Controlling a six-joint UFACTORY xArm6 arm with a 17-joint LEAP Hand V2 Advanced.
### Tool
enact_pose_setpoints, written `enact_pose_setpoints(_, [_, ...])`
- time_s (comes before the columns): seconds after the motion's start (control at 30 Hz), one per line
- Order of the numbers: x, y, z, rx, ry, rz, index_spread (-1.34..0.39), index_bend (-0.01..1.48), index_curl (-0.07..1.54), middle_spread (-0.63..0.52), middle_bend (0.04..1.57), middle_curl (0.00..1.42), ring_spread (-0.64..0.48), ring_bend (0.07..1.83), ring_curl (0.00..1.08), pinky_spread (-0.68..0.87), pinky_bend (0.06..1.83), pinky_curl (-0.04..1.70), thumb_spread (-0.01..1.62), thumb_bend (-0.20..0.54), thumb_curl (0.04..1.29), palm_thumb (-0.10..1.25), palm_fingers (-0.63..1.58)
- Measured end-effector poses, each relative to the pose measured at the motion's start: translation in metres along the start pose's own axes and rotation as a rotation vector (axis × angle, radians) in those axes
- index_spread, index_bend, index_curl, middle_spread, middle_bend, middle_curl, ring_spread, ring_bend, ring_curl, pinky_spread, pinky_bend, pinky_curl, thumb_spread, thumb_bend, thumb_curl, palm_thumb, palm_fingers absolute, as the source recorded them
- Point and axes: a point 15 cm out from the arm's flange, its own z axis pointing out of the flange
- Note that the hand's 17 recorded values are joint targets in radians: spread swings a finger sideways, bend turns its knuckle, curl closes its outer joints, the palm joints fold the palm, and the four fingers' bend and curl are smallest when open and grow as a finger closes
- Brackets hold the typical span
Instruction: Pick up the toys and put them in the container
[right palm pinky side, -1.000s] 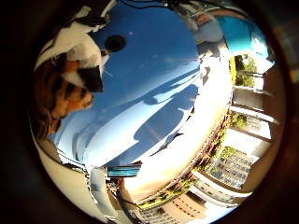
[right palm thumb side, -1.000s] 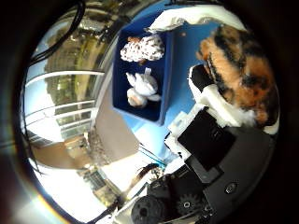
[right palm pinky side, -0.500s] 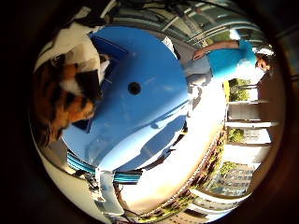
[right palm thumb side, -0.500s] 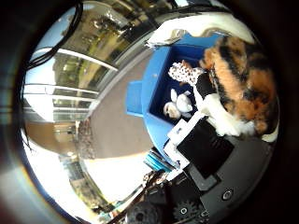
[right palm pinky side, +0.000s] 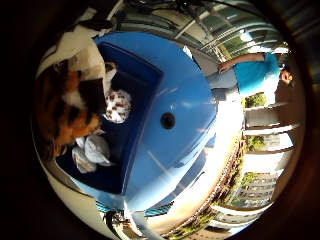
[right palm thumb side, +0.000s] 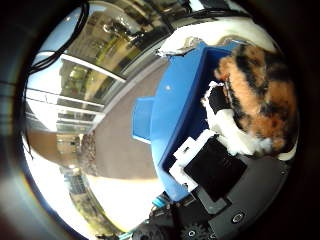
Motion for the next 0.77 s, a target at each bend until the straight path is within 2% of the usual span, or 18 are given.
enact_pose_setpoints(0.07, [0.000,0.006,0.006,-0.029,0.001,-0.005,-0.63,1.10,-0.01,-0.22,0.82,1.02,0.04,1.20,0.73,0.25,1.46,0.77,1.10,-0.046,0.73,0.75,0.37])
enact_pose_setpoints(0.1, [0.000,0.010,0.010,-0.052,0.001,-0.009,-0.52,1.02,0.02,-0.17,0.61,0.92,0.10,1.08,0.70,0.29,1.40,0.77,1.10,-0.041,0.71,0.73,-0.02])
enact_pose_setpoints(0.2, [0.000,0.023,0.023,-0.116,0.001,-0.031,-0.42,0.85,0.02,-0.07,0.40,0.73,0.19,0.80,0.50,0.35,1.18,0.62,1.11,-0.034,0.67,0.71,-0.23])
enact_pose_setpoints(0.3, [-0.002,0.027,0.024,-0.132,-0.006,-0.055,-0.41,0.68,0.02,-0.01,0.27,0.63,0.23,0.65,0.41,0.39,1.06,0.54,1.11,-0.028,0.64,0.71,-0.22])
enact_pose_setpoints(0.43, [-0.006,0.037,0.018,-0.157,-0.031,-0.061,-0.42,0.52,0.04,0.02,0.16,0.53,0.26,0.53,0.36,0.43,0.94,0.46,1.11,-0.026,0.61,0.72,-0.15])
enact_pose_setpoints(0.53, [-0.007,0.042,0.003,-0.158,-0.040,-0.066,-0.42,0.42,0.07,0.04,0.14,0.46,0.28,0.48,0.33,0.44,0.86,0.42,1.11,-0.027,0.59,0.72,-0.11])
enact_pose_setpoints(0.77, [0.007,0.067,-0.056,-0.149,-0.044,-0.057,-0.41,0.32,0.13,0.05,0.14,0.38,0.29,0.41,0.31,0.45,0.75,0.35,1.11,-0.026,0.56,0.73,-0.06])
